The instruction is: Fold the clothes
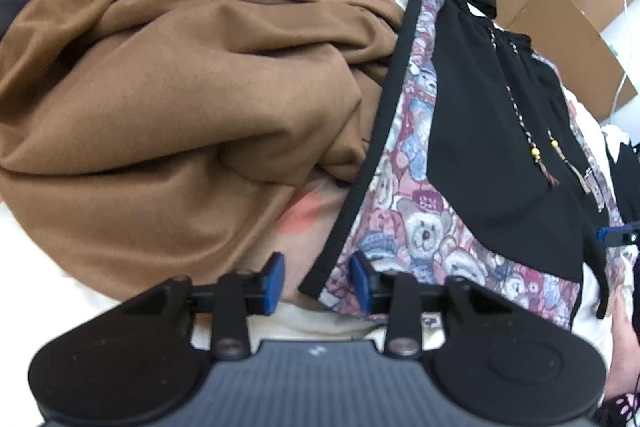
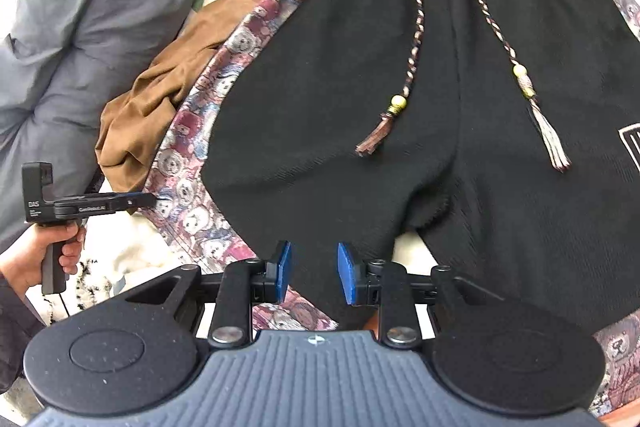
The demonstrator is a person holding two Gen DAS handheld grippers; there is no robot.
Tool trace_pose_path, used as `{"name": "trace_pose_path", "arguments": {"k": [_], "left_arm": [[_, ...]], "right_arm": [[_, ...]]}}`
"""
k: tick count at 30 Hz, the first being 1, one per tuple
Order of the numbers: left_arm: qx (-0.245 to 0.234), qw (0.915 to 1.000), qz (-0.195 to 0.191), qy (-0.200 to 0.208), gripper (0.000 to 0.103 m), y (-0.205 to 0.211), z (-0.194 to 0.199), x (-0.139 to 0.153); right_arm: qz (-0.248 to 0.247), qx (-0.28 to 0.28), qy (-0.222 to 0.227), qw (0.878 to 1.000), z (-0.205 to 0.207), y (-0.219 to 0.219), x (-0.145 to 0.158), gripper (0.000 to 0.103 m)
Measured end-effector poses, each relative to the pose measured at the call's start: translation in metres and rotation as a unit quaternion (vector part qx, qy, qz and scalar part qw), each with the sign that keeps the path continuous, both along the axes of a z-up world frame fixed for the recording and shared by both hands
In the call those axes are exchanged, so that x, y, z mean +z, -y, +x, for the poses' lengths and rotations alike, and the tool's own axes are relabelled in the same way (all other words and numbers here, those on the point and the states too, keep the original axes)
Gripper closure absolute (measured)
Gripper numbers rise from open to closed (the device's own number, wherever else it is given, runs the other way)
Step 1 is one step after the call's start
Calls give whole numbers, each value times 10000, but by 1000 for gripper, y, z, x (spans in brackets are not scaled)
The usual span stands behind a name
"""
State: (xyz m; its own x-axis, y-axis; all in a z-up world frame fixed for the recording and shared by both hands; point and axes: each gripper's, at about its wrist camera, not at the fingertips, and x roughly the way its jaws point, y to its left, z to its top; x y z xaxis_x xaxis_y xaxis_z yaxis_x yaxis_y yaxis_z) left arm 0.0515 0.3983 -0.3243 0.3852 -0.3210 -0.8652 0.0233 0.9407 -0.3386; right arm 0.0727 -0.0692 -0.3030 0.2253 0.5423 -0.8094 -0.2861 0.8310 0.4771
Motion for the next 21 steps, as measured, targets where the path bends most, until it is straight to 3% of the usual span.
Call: {"name": "trace_pose_path", "arguments": {"k": [2, 4, 15, 21], "left_arm": [[-73, 10000, -6, -3, 73, 4, 3, -3], [-173, 9998, -53, -40, 89, 8, 7, -4], [-58, 9994, -320, 89, 94, 14, 10, 48], [-157, 9995, -261, 76, 94, 37, 19, 85]], "right_arm": [[-8, 47, 29, 10000, -1, -5, 2, 74], [-11, 72, 62, 10000, -2, -9, 3, 74], [83, 434, 608, 9972, -8, -46, 21, 74], [177, 539, 970, 9937, -10, -63, 33, 74]]}}
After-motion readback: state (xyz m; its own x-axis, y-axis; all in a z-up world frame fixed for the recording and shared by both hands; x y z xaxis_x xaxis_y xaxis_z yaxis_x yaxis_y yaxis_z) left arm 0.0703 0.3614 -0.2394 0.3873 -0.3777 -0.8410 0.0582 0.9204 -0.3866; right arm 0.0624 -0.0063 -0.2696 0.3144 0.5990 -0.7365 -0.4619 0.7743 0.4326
